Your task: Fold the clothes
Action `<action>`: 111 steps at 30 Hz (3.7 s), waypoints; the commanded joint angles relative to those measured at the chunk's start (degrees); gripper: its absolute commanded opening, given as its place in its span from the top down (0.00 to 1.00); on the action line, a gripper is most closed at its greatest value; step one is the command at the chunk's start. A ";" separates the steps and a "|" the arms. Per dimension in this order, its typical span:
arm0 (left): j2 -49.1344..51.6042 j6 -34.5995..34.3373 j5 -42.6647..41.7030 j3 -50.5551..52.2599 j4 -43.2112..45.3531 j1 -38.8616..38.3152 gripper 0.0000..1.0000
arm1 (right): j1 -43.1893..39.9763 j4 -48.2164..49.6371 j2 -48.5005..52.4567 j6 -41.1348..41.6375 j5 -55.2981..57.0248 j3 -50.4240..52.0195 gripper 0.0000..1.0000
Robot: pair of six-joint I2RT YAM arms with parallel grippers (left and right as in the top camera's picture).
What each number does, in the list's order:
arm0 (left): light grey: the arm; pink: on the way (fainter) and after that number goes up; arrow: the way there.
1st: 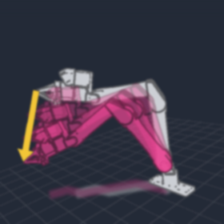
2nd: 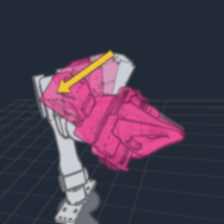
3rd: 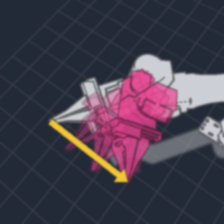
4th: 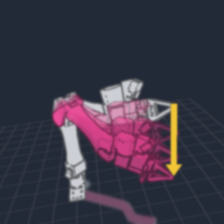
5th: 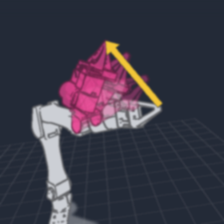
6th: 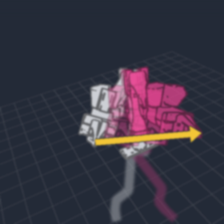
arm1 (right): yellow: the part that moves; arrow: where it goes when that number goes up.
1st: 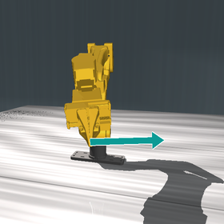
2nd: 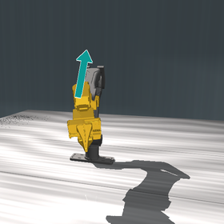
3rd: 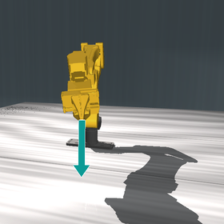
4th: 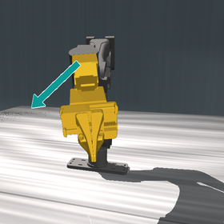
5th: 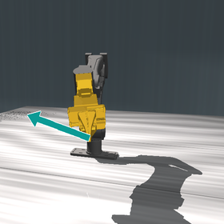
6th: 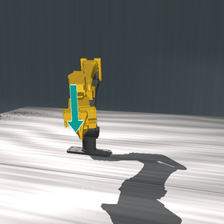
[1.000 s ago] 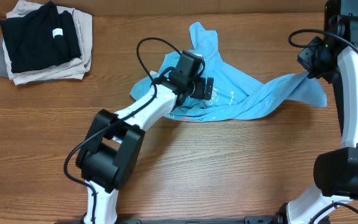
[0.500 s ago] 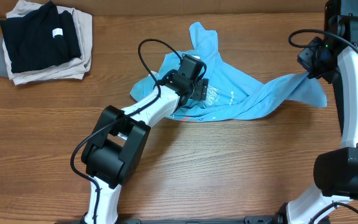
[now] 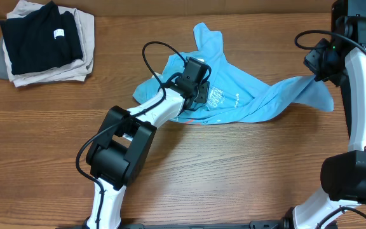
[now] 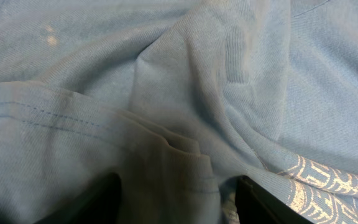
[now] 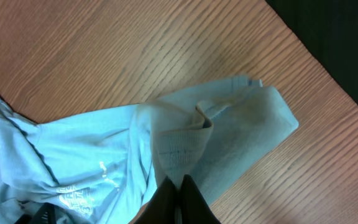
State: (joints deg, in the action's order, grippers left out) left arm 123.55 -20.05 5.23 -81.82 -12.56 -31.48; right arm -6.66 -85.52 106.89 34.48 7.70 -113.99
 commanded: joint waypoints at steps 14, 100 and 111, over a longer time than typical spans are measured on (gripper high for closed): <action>0.94 -0.50 0.92 -0.83 0.50 0.07 0.65 | 0.26 -0.13 -0.81 -0.22 -0.11 -0.15 0.96; -27.28 -3.34 5.44 -0.83 -50.47 9.73 0.96 | 20.46 26.58 9.27 0.22 -3.78 18.80 0.13; -27.28 -3.37 5.42 -0.83 -49.31 9.73 0.96 | 19.80 28.85 15.41 1.11 -3.89 18.80 0.27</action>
State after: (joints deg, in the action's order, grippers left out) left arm 96.14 -22.39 11.14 -82.13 -62.24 -22.09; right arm 13.06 -57.71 122.04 34.72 2.55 -95.11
